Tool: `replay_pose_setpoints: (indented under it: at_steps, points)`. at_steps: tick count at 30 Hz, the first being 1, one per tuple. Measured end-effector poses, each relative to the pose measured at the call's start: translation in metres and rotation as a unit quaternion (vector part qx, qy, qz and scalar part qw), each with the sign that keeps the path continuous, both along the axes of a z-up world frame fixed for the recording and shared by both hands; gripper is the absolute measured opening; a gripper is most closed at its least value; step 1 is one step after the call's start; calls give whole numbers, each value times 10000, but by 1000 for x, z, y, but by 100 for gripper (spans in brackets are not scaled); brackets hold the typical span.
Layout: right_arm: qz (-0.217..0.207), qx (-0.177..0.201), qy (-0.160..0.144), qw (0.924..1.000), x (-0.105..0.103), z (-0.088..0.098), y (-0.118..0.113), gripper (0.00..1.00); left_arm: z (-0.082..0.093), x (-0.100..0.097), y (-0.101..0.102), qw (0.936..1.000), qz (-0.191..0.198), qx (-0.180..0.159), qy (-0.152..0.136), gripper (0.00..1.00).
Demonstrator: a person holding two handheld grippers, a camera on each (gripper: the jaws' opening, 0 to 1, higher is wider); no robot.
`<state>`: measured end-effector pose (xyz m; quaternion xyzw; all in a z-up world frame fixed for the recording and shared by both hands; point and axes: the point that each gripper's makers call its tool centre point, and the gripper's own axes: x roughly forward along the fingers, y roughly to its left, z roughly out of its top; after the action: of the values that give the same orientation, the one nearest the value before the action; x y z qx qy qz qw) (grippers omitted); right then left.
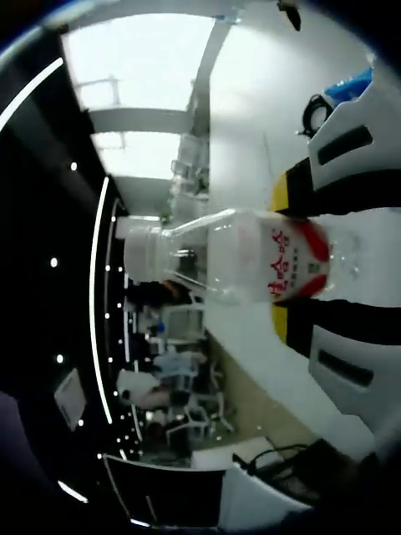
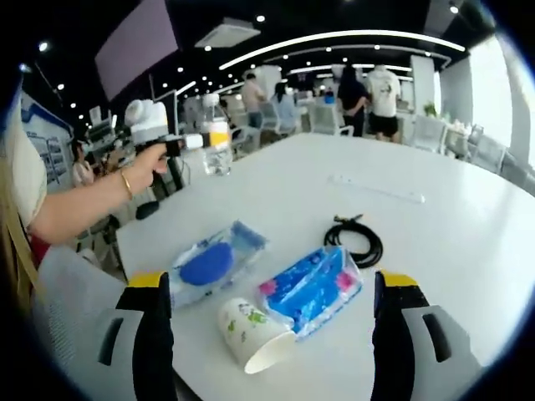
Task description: Arrange the tabletop items into an orderly group along one side of the table until the central work area is clear of visible clutter.
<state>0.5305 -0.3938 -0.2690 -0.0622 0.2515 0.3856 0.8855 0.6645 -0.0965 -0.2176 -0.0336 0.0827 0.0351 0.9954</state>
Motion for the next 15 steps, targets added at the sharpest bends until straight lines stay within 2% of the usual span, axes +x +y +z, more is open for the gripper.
replay_pose_setpoints:
  at_steps: [5,15]
  points:
    - [-126,7,75,9999,2,-4,-5,99,-17,14,10,9999,147,-13,43,35]
    - [-183,-289,282,9990,0,-21,-10,99,-52,41,25,9993,367,-33,99,35]
